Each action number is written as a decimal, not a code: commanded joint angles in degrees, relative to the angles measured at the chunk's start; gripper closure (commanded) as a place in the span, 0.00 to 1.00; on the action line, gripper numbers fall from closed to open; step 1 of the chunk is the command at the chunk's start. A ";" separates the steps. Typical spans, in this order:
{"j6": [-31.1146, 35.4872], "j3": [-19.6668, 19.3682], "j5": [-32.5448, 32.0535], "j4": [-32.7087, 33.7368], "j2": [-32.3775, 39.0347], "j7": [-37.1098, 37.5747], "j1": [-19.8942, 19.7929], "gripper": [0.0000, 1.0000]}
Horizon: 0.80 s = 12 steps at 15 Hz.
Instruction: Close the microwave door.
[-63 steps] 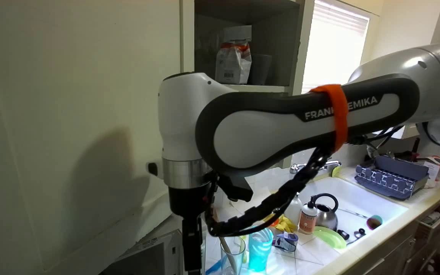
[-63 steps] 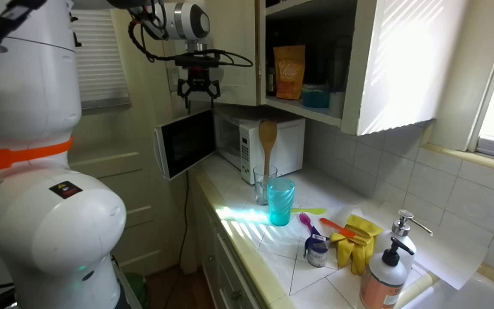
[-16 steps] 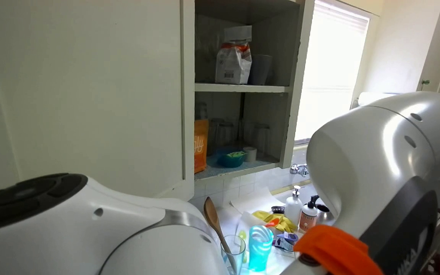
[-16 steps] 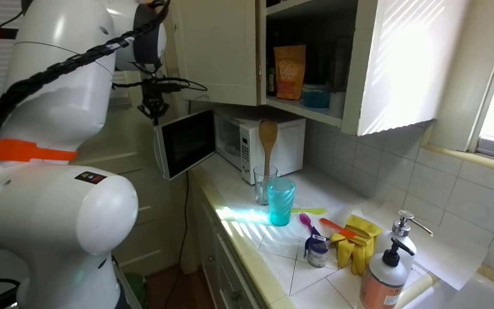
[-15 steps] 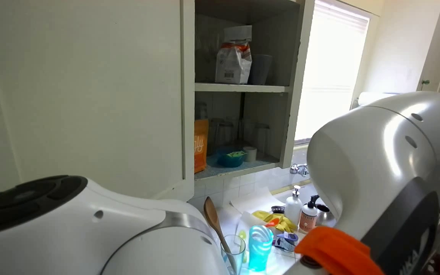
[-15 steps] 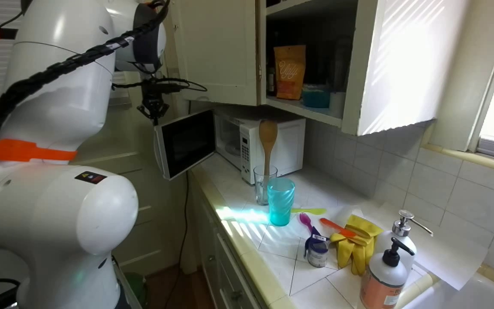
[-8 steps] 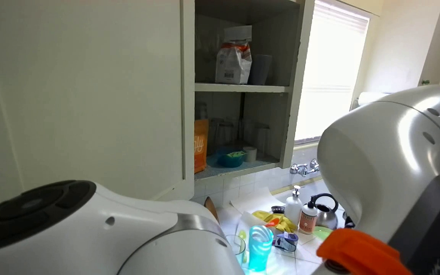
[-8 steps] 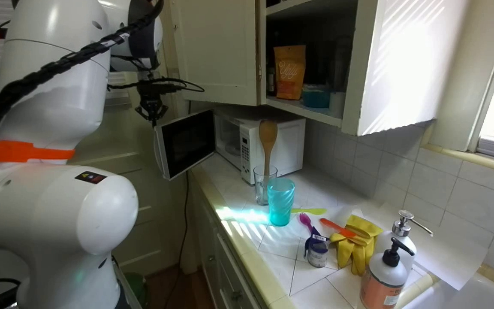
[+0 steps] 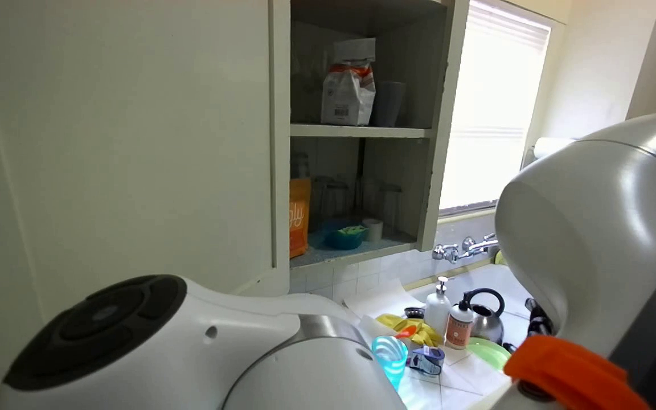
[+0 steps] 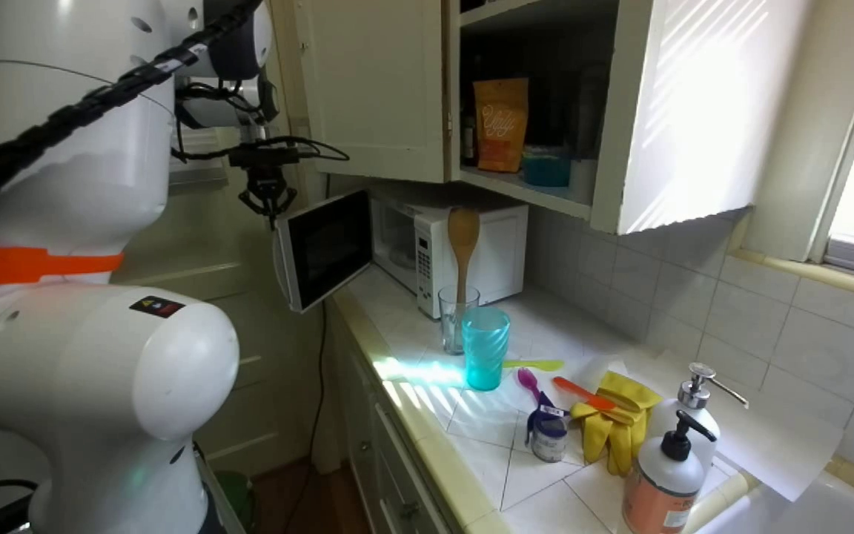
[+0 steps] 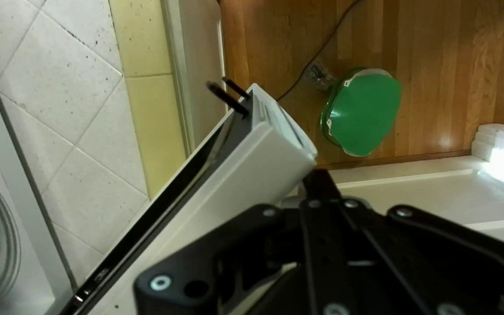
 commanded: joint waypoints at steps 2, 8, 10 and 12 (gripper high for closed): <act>-0.89 -2.12 -1.68 -7.02 -4.77 9.73 0.62 1.00; 0.87 -4.58 -6.00 -14.28 -8.74 21.96 -0.12 1.00; 2.13 -5.50 -8.34 -16.88 -10.34 27.12 -0.57 1.00; 6.09 -5.91 -11.01 -19.42 -11.92 30.41 -1.25 1.00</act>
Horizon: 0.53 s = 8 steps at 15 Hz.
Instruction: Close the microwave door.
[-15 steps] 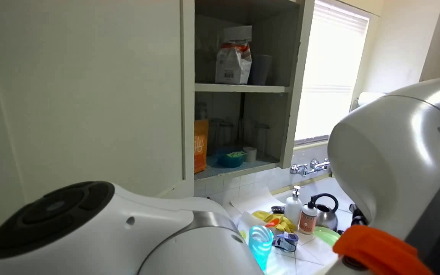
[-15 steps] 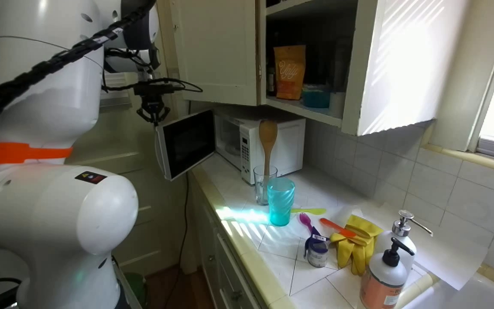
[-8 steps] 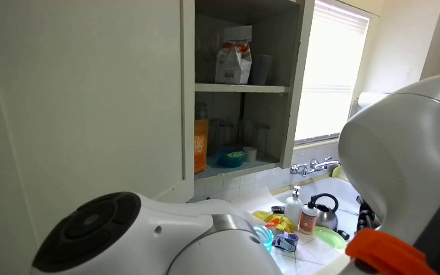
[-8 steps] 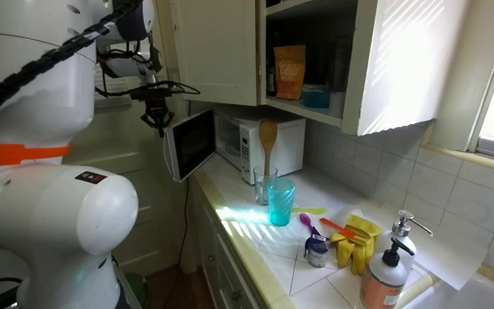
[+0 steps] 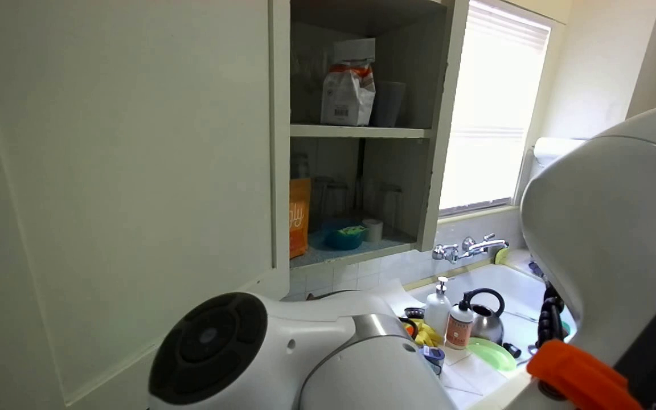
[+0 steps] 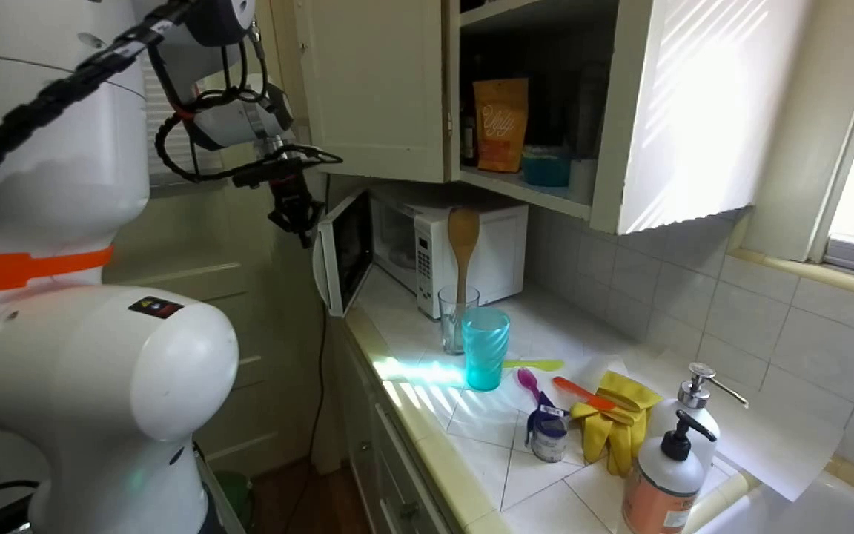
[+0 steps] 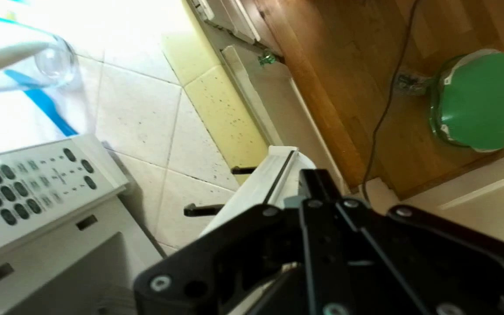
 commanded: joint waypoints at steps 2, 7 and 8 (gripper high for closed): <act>2.53 0.25 -2.27 -1.95 -1.20 3.06 -1.21 0.99; 3.45 0.30 -2.90 -3.32 -2.45 4.32 -1.57 0.99; 3.45 0.30 -2.91 -3.33 -2.47 4.36 -1.57 1.00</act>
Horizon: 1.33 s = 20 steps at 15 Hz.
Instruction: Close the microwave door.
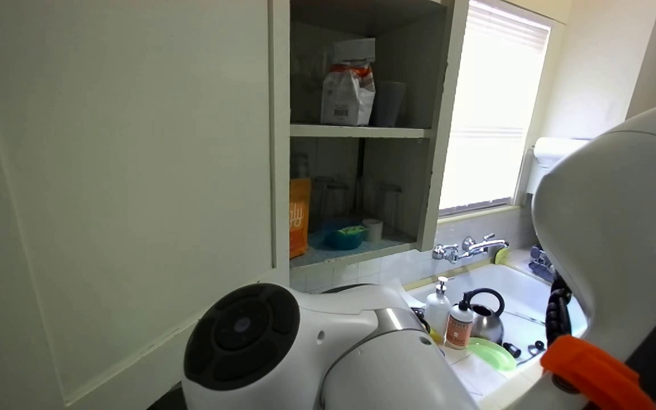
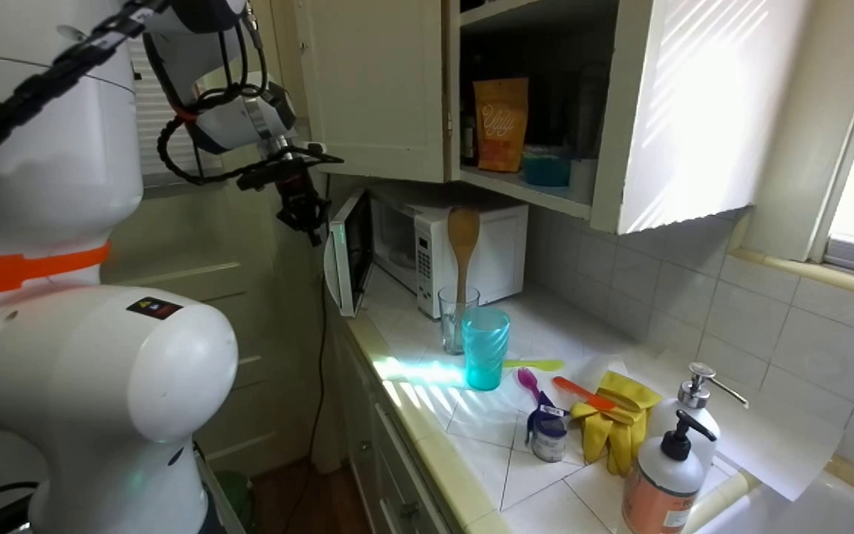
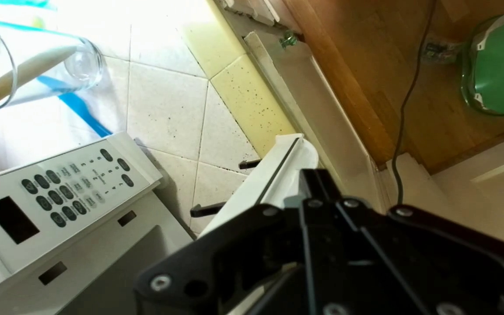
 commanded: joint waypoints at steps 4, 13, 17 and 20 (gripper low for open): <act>0.82 -0.49 -2.21 0.51 0.60 8.68 -1.66 1.00; 1.16 -2.00 -14.02 -0.21 0.92 27.21 -2.44 1.00; 3.50 -2.36 -21.32 -0.76 1.65 34.15 -3.13 1.00; 9.98 -2.62 -28.78 -3.02 1.54 38.07 -4.43 1.00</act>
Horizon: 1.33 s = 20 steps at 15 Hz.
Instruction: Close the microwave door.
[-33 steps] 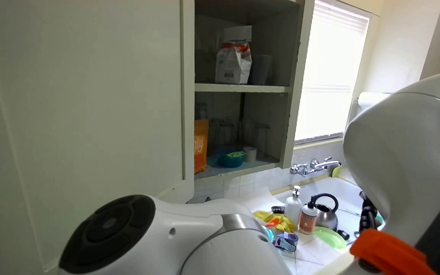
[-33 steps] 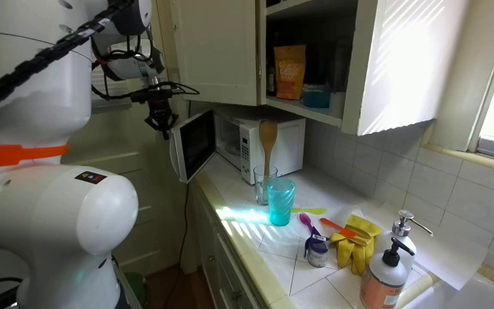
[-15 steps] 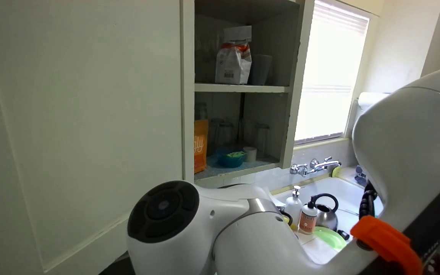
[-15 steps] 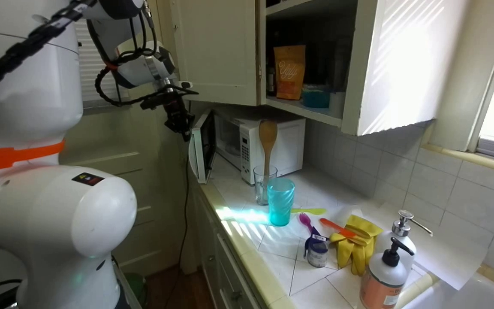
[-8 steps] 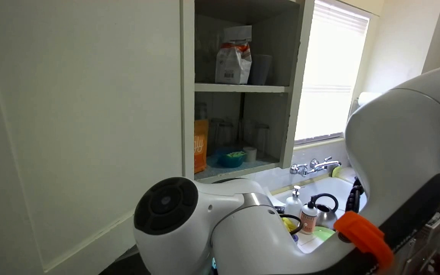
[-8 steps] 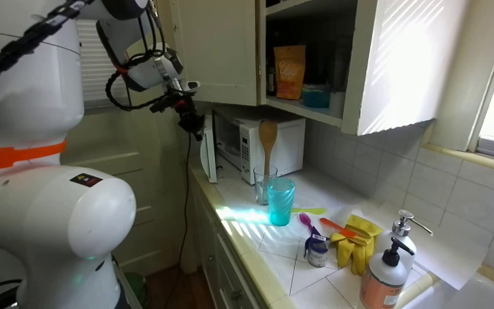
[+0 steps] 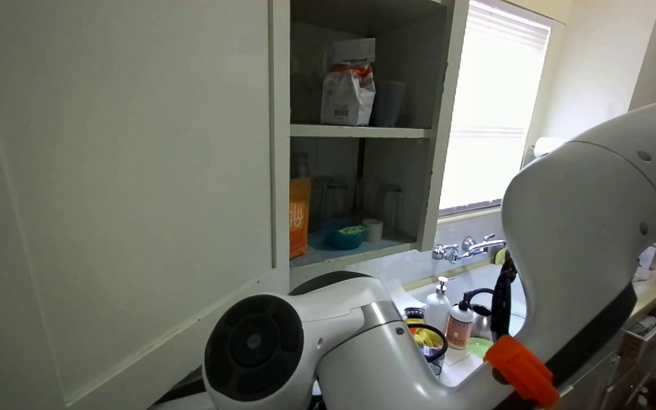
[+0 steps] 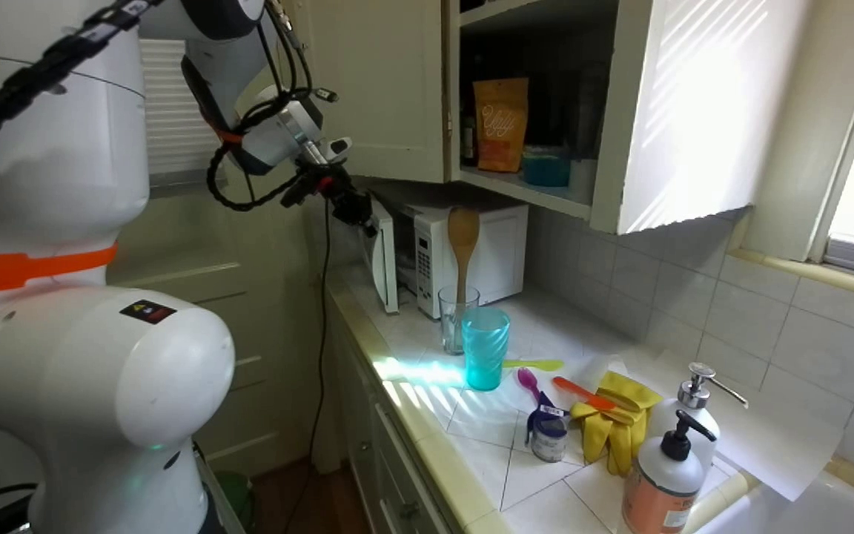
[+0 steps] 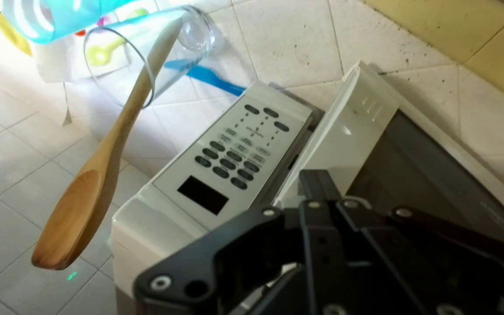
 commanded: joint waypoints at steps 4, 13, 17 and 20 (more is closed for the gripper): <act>2.51 1.38 -2.97 -0.30 0.45 1.51 -2.09 0.99; 2.76 -0.13 -12.19 -0.67 1.87 9.57 -2.69 1.00; 4.66 -0.30 -19.94 -0.73 3.16 14.69 -3.14 1.00; 4.90 0.07 -25.33 -1.09 3.58 18.22 -3.33 1.00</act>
